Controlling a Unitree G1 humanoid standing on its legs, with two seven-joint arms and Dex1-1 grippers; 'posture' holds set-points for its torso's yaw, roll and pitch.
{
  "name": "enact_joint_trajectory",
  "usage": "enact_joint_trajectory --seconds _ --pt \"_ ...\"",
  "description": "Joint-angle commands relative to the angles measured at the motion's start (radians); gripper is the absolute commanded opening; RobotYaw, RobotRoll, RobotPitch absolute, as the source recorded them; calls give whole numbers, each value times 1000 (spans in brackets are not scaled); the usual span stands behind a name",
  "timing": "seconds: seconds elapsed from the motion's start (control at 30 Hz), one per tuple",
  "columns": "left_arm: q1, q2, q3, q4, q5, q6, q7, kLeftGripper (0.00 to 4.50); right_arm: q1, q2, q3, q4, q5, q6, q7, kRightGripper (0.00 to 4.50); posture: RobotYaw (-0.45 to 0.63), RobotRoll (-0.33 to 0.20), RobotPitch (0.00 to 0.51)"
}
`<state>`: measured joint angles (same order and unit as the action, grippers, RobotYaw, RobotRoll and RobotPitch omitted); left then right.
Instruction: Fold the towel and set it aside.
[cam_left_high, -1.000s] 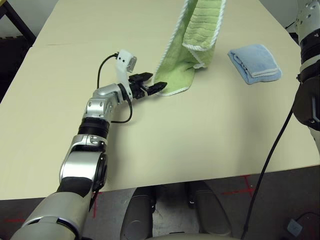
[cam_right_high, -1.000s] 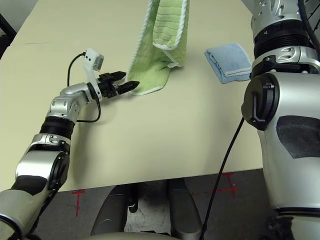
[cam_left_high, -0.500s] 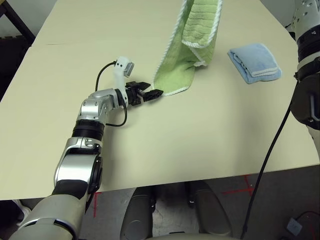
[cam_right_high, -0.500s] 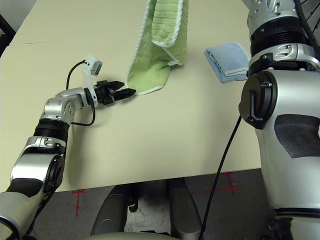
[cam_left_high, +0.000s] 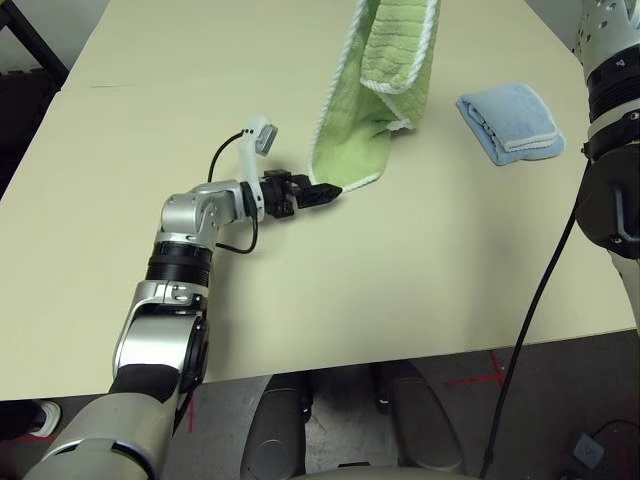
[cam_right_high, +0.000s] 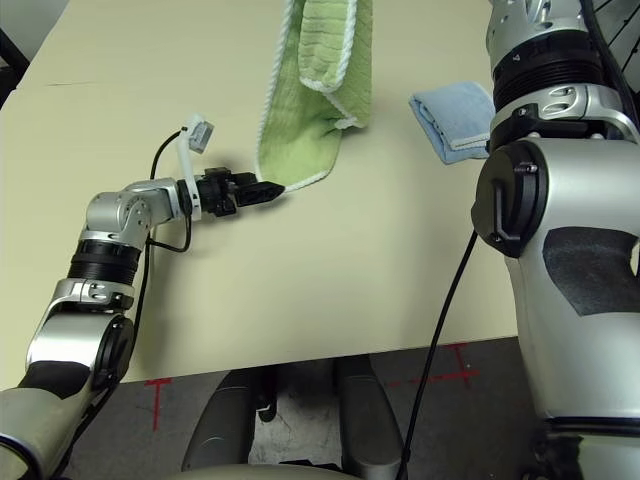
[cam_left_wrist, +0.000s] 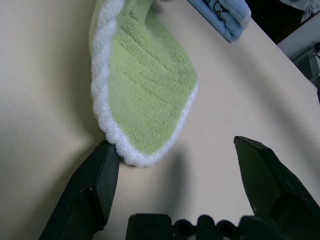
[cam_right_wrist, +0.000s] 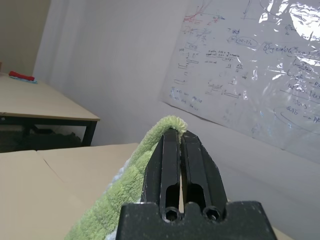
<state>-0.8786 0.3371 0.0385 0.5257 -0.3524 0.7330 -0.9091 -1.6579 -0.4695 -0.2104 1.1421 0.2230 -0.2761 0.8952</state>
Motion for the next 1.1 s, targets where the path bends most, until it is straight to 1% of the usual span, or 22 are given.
enact_joint_trajectory --seconds 0.03,0.27,0.33,0.37,0.53,0.6,0.7,0.73,0.87,1.0,1.1 --pt "5 -16 -14 57 27 -20 42 4500 -20 -3 -14 -19 12 -8 4 62 -87 0 278" --pt "-4 -16 -22 79 30 -32 47 4500 -16 0 -14 -23 14 -6 8 62 -85 0 277" --pt "-6 -19 -23 85 33 -39 54 4141 -14 1 -14 -25 15 -6 10 0 -86 0 276" --pt "-7 -20 -23 87 32 -37 54 3900 -14 2 -14 -25 16 -6 10 0 -86 0 276" --pt "-11 -11 -28 88 31 -26 42 2053 -15 2 -13 -24 16 -5 10 0 -85 0 275" --pt "-10 5 -36 83 34 -16 28 1241 -16 1 -12 -20 15 -5 8 0 -79 0 272" --pt "1 45 -55 50 33 13 -8 157 -13 -4 -13 -8 10 -6 1 0 -76 0 273" --pt "7 64 -63 37 34 19 -24 54 -11 -6 -13 -4 9 -7 -2 0 -66 0 275" --pt "-1 146 -46 21 42 -8 -35 54 9 -27 -13 20 -7 -9 -30 0 -63 0 275" --pt "-112 274 41 99 65 -131 23 54 82 -92 -22 39 -16 9 -62 0 -47 0 274" --pt "-196 333 69 138 74 -189 36 54 141 -125 -31 33 -7 32 -66 0 -28 0 277"
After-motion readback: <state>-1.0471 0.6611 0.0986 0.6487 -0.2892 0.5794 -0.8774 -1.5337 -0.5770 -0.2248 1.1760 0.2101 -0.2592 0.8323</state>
